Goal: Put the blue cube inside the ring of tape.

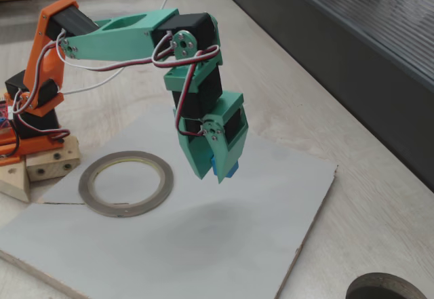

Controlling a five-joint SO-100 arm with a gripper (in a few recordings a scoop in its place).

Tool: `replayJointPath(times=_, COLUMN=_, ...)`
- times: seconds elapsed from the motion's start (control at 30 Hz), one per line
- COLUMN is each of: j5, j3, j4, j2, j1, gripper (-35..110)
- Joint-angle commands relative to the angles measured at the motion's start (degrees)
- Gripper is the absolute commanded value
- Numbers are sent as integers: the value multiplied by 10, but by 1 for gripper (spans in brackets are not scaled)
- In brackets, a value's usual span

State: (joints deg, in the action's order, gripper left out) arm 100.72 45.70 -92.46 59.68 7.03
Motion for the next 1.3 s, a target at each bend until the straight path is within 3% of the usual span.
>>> replayJointPath(times=0.0, j5=4, j3=-1, j4=-11, j2=38, j1=-32, gripper=15)
replayJointPath(times=0.4, j5=3, j3=-1, j4=-5, j2=38, j1=-173, gripper=15)
replayJointPath(times=1.0, j5=4, j3=1, j4=-14, j2=39, j1=-177, gripper=15)
replayJointPath(times=1.27, j5=4, j3=0, j4=-221, j2=121, j1=-177, gripper=16)
